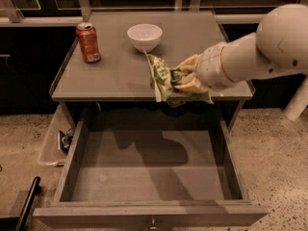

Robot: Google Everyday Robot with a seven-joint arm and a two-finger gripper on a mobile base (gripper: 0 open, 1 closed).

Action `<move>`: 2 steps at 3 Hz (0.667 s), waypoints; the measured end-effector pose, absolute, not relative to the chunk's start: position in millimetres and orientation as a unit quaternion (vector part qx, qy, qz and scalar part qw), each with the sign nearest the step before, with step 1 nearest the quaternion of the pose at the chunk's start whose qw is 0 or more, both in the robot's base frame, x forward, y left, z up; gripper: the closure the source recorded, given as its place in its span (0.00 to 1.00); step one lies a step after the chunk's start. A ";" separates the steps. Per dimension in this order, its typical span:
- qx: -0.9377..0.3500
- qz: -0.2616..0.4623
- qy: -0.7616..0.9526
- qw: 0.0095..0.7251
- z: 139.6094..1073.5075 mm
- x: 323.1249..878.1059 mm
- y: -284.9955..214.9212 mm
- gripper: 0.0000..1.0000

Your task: Pick green jalapeno chip bag from top drawer and place on counter

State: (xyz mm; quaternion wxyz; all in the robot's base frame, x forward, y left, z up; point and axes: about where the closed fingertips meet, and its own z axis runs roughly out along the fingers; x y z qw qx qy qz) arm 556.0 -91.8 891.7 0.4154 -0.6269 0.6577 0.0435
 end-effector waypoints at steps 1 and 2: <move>-0.628 0.033 0.643 0.437 914.9 590.2 -95.3 1.00; -0.624 0.029 0.636 0.452 923.3 619.8 -100.7 1.00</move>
Offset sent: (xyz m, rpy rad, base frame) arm 0.1005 -0.0205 0.0416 0.0553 -0.1231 -0.0038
